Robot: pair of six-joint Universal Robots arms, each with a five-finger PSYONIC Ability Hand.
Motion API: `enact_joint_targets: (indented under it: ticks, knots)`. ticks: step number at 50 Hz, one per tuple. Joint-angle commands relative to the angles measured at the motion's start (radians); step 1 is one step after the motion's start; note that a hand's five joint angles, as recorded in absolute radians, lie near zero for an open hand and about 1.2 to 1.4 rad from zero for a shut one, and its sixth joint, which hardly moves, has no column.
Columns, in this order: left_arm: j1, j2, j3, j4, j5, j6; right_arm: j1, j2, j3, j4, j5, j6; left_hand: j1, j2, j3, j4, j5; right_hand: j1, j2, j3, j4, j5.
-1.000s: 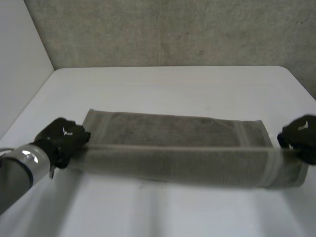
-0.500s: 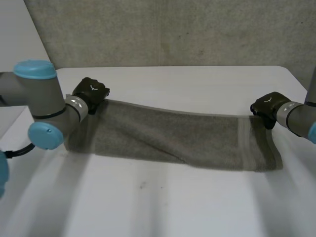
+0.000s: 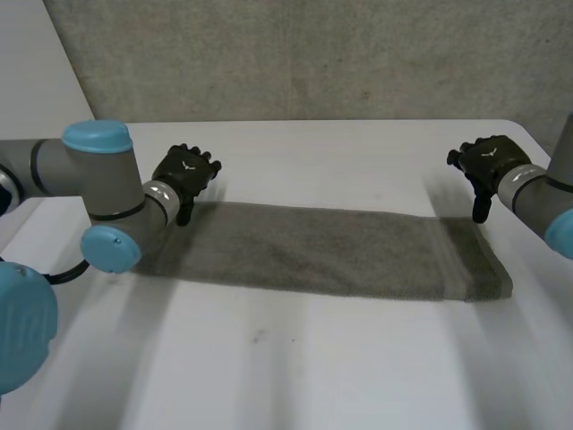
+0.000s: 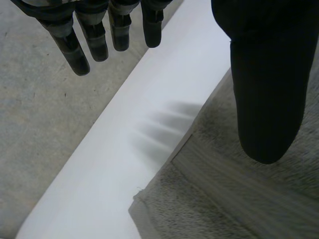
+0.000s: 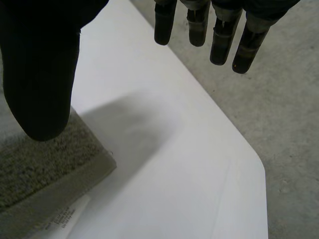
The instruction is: Fold the towel.
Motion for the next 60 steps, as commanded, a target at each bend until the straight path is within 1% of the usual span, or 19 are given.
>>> enact_joint_targets:
  ticks: [1, 8, 10, 13, 17, 19, 20, 22, 23, 25, 27, 28, 30, 33, 34, 38, 47, 54, 60]
  knots:
    - [0.015, 0.145, -0.169, -0.007, 0.007, -0.125, -0.007, -0.160, 0.212, -0.010, -0.052, 0.025, -0.006, -0.002, -0.003, -0.005, -0.034, -0.047, -0.027, -0.027, -0.034, -0.053]
    - [0.022, 0.274, -0.345, 0.039, 0.014, -0.160, -0.013, -0.338, 0.506, -0.027, -0.117, 0.022, -0.006, -0.002, -0.003, -0.005, -0.034, -0.047, -0.027, -0.027, -0.034, -0.053]
    - [0.022, 0.321, -0.413, 0.087, 0.014, -0.168, -0.024, -0.356, 0.556, -0.037, -0.122, 0.022, -0.006, -0.002, -0.003, -0.005, -0.034, -0.047, -0.027, -0.027, -0.034, -0.053]
    - [0.022, 0.338, -0.440, 0.110, 0.013, -0.174, -0.047, -0.376, 0.644, -0.078, -0.125, 0.019, -0.006, -0.002, -0.003, -0.005, -0.034, -0.047, -0.027, -0.027, -0.034, -0.053]
    - [0.022, 0.369, -0.490, 0.157, 0.013, -0.192, -0.051, -0.378, 0.707, -0.146, -0.125, 0.019, -0.006, -0.002, -0.003, -0.005, -0.034, 0.069, 0.089, 0.089, 0.082, 0.063]
    - [0.022, 0.373, -0.496, 0.162, 0.013, -0.198, -0.059, -0.370, 0.745, -0.215, -0.118, 0.018, -0.006, -0.002, -0.003, -0.005, -0.034, 0.270, 0.290, 0.290, 0.284, 0.264]
    - [0.022, 0.373, -0.499, 0.162, 0.013, -0.201, -0.059, -0.370, 0.745, -0.215, -0.118, 0.018, -0.006, -0.002, -0.003, -0.005, -0.034, 0.271, 0.291, 0.292, 0.285, 0.266]
    - [0.022, 0.373, -0.503, 0.162, 0.013, -0.206, -0.077, -0.357, 0.768, -0.249, -0.116, 0.004, -0.006, -0.002, -0.003, -0.005, -0.034, 0.429, 0.449, 0.449, 0.443, 0.423]
    - [0.022, 0.373, -0.504, 0.162, 0.013, -0.209, -0.077, -0.357, 0.769, -0.249, -0.116, 0.004, -0.006, -0.002, -0.003, -0.005, -0.034, 0.430, 0.450, 0.450, 0.443, 0.424]
    - [0.022, 0.373, -0.504, 0.162, 0.013, -0.214, -0.085, -0.344, 0.775, -0.257, -0.111, -0.015, -0.006, -0.002, -0.003, -0.005, -0.034, 0.527, 0.547, 0.547, 0.540, 0.521]
    - [0.022, 0.373, -0.504, 0.162, 0.011, -0.215, -0.103, -0.334, 0.779, -0.258, -0.111, -0.051, -0.006, -0.002, -0.003, -0.005, -0.034, 0.784, 0.804, 0.804, 0.797, 0.778]
    - [0.022, 0.375, -0.504, 0.162, 0.011, -0.217, -0.104, -0.334, 0.779, -0.258, -0.111, -0.052, -0.006, -0.002, -0.003, -0.005, -0.034, 0.785, 0.805, 0.805, 0.799, 0.779]
    - [0.022, 0.375, -0.504, 0.162, 0.013, -0.218, -0.123, -0.329, 0.781, -0.261, -0.113, -0.074, -0.006, -0.002, -0.003, -0.005, -0.034, 0.990, 1.010, 1.010, 1.003, 0.984]
    - [0.024, 0.378, -0.504, 0.162, 0.011, -0.223, -0.134, -0.323, 0.779, -0.260, -0.113, -0.078, -0.006, -0.002, -0.003, -0.005, -0.034, 1.079, 1.099, 1.099, 1.092, 1.073]
    - [0.025, 0.381, -0.504, 0.162, 0.011, -0.228, -0.146, -0.314, 0.779, -0.260, -0.116, -0.079, -0.006, -0.002, -0.003, -0.005, -0.034, 1.174, 1.194, 1.194, 1.187, 1.168]
    - [0.028, 0.383, -0.504, 0.162, 0.011, -0.240, -0.194, -0.315, 0.785, -0.255, -0.128, -0.079, -0.006, -0.002, -0.003, -0.005, -0.034, 1.175, 1.195, 1.195, 1.188, 1.169]
    - [0.031, 0.392, -0.506, 0.162, 0.010, -0.252, -0.232, -0.327, 0.816, -0.251, -0.139, -0.087, -0.006, -0.002, -0.003, -0.005, -0.034, 1.175, 1.195, 1.195, 1.188, 1.169]
    - [0.033, 0.400, -0.521, 0.164, 0.011, -0.252, -0.286, -0.333, 0.824, -0.238, -0.191, -0.088, -0.006, -0.002, -0.003, -0.005, -0.034, 1.175, 1.195, 1.195, 1.188, 1.169]
    - [0.033, 0.400, -0.527, 0.164, 0.010, -0.252, -0.332, -0.337, 0.802, -0.237, -0.199, -0.093, -0.006, -0.002, -0.003, -0.005, -0.034, 1.175, 1.195, 1.195, 1.188, 1.169]
